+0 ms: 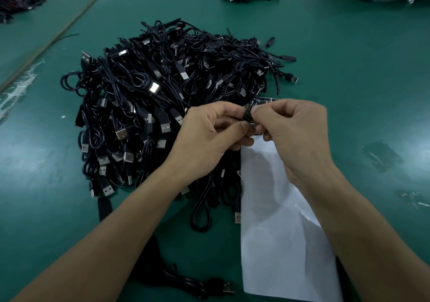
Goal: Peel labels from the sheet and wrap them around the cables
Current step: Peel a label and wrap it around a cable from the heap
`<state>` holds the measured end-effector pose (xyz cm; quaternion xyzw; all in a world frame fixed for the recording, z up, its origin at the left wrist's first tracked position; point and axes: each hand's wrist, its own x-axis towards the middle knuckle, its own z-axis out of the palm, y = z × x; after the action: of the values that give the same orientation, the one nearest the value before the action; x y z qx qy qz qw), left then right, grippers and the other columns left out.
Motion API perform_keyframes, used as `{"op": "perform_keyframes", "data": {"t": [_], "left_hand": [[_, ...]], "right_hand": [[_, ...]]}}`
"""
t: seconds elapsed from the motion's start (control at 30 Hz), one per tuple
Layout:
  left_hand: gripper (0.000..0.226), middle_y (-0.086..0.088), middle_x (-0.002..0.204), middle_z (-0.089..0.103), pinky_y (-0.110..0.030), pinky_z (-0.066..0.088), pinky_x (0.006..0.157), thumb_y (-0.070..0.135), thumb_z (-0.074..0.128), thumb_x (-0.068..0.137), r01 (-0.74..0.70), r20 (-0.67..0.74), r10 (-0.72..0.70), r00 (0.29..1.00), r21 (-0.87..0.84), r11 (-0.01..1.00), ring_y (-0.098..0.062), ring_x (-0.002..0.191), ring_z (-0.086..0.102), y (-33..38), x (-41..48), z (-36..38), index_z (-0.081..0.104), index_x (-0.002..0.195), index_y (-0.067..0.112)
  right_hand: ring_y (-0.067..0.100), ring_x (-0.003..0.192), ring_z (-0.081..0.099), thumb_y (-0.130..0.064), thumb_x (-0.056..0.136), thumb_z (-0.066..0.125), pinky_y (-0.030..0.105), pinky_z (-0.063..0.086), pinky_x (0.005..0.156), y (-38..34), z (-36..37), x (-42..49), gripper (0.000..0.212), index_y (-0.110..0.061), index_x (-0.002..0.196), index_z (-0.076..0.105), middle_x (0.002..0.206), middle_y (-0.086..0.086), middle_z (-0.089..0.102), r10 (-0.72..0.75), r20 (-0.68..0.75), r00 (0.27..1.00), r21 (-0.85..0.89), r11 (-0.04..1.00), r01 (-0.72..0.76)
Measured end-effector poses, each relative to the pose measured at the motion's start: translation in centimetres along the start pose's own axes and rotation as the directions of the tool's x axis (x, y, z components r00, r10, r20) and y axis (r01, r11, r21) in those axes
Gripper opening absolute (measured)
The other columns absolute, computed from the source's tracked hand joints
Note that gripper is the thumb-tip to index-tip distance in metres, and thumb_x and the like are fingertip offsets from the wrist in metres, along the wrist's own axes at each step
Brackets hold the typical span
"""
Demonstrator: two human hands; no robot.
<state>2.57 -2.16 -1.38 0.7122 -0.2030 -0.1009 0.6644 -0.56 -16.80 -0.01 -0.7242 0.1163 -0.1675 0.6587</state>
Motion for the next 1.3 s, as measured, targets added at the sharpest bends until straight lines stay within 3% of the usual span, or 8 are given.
{"op": "perform_keyframes", "data": {"t": [0.63, 1.0, 1.3], "left_hand": [[0.012, -0.006, 0.087, 0.078, -0.024, 0.060, 0.066, 0.004, 0.066, 0.094, 0.002, -0.013, -0.003, 1.000, -0.020, 1.000, -0.016, 0.074, 0.076, -0.03, -0.06, 0.02, 0.069, 0.101, 0.013], [0.014, -0.002, 0.087, 0.078, -0.021, 0.058, 0.065, 0.005, 0.065, 0.095, -0.028, 0.001, 0.028, 1.000, 0.006, 1.000, -0.016, 0.076, 0.076, -0.18, -0.11, -0.06, 0.070, 0.102, 0.016], [0.015, -0.003, 0.085, 0.078, -0.023, 0.059, 0.066, 0.004, 0.064, 0.095, -0.039, -0.009, 0.039, 0.999, -0.002, 0.999, -0.016, 0.075, 0.076, -0.17, -0.10, -0.23, 0.070, 0.101, 0.017]], "right_hand": [[0.006, 0.055, 0.063, -0.018, 0.074, 0.074, 0.019, 0.046, 0.056, 0.39, -0.17, 0.32, 0.011, -0.021, 0.063, 0.074, 0.056, -0.003, 0.068, 0.020, -0.012, 1.000, -0.019, 1.000, -0.020], [0.001, 0.052, 0.061, -0.024, 0.078, 0.083, 0.012, 0.045, 0.053, 0.44, -0.42, 0.32, 0.014, -0.020, 0.068, 0.075, 0.055, -0.006, 0.067, 0.009, -0.005, 1.000, -0.011, 1.000, -0.009], [0.005, 0.051, 0.056, -0.041, 0.066, 0.091, 0.022, 0.046, 0.058, 0.80, -0.73, 0.62, 0.031, -0.023, 0.061, 0.066, 0.057, -0.005, 0.066, 0.005, -0.059, 0.998, -0.048, 0.999, -0.008]]}}
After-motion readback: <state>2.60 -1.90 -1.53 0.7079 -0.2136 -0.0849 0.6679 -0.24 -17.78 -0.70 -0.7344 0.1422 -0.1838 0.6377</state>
